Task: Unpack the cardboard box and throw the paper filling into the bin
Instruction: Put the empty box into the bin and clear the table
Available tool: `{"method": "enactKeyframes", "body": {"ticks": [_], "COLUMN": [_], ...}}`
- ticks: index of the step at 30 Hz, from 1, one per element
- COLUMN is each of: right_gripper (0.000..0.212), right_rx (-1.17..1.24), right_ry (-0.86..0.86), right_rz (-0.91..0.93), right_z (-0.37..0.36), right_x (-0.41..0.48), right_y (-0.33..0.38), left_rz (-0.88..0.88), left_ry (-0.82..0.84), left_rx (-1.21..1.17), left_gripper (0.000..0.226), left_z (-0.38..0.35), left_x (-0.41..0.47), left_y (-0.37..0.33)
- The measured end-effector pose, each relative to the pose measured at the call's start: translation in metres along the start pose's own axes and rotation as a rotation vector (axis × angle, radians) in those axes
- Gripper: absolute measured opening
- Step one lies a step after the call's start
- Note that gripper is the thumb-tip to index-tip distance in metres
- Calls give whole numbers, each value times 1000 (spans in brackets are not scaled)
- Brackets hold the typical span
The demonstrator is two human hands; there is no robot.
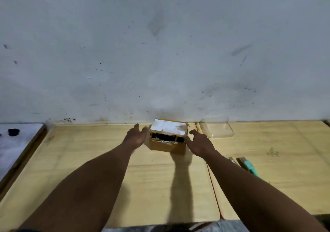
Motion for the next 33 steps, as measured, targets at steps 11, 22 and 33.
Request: {"method": "enactKeyframes", "body": {"ticks": [11,22,33], "right_gripper": [65,83,74], "right_rx": [398,639,547], "right_ry": [-22,-50,-133], "right_rz": [-296,-324,-279], "right_z": [-50,-77,-22], "right_x": [61,61,12], "right_y": [5,7,24], "left_rz": [149,207,136], "left_ry": [167,113,50], "left_rx": [-216,-402,-507], "left_gripper": [64,59,50], "left_z": [-61,-76,-38], "left_x": [56,41,-20], "left_y": [-20,-17,-33]}}
Point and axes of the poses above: each hand's wrist, its own x-axis towards the middle knuckle, its own z-axis out of the back of the hand, y = z × x, the point moved 1 cm from there along x, towards the middle knuckle, and after that the axes turned 11 degrees about -y, right-handed, at the moved point
